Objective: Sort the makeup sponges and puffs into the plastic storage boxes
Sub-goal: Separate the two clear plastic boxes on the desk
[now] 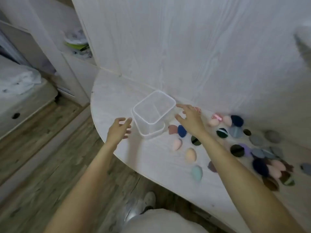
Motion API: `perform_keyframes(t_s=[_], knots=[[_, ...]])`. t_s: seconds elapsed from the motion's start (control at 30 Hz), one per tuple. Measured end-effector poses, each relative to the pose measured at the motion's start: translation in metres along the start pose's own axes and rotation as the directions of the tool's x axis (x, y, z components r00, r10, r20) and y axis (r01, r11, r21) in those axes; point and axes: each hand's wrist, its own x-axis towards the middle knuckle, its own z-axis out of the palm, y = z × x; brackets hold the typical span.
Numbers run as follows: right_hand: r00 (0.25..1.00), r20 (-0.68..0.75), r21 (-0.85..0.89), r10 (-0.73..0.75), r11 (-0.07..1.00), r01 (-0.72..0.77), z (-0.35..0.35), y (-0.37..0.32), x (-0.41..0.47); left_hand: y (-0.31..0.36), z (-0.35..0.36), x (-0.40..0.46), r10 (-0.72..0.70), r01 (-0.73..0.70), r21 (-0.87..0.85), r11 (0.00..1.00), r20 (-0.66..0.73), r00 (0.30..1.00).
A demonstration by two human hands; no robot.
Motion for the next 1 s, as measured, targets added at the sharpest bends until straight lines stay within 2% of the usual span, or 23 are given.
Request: perform_keyframes(t_s=[0.1, 0.2, 0.3, 0.43, 0.53, 0.63, 0.73, 0.9, 1.0], knots=[[0.984, 0.014, 0.129, 0.178, 0.976, -0.178, 0.014, -0.009, 0.031, 0.01, 0.012, 0.012, -0.014, 0.019, -0.095, 0.995, 0.06, 0.998], [0.965, 0.066, 0.142, 0.254, 0.955, -0.261, 0.024, -0.012, 0.049, 0.016, 0.023, 0.029, 0.024, -0.017, -0.117, 0.993, 0.054, 0.998], [0.941, 0.089, 0.287, 0.327, 0.896, -0.339, 0.031, -0.01, 0.058, 0.02, 0.027, 0.048, 0.007, 0.004, -0.125, 0.992, 0.091, 0.996], [0.943, 0.049, 0.431, 0.329, 0.845, -0.317, 0.032, -0.011, 0.048, 0.02, 0.03, 0.051, 0.108, -0.105, -0.18, 0.978, 0.006, 0.994], [0.933, -0.008, 0.575, 0.361, 0.764, -0.291, 0.025, -0.014, 0.021, 0.02, 0.028, 0.04, 0.168, -0.161, -0.257, 0.953, 0.004, 0.986], [0.925, 0.04, 0.666, 0.379, 0.68, -0.307, 0.023, -0.008, -0.012, 0.013, 0.026, 0.021, 0.178, -0.172, -0.279, 0.945, -0.005, 0.984], [0.93, 0.097, 0.607, 0.355, 0.719, -0.338, 0.033, -0.002, -0.044, -0.002, 0.022, -0.002, 0.181, -0.176, -0.218, 0.96, 0.002, 0.984], [0.933, 0.282, 0.542, 0.224, 0.765, -0.348, 0.043, 0.005, -0.089, -0.039, 0.018, -0.047, 0.2, -0.202, -0.115, 0.973, -0.029, 0.979], [0.936, 0.289, 0.488, 0.2, 0.811, -0.324, 0.049, 0.012, -0.108, -0.057, 0.02, -0.071, 0.202, -0.207, -0.095, 0.974, -0.054, 0.978]])
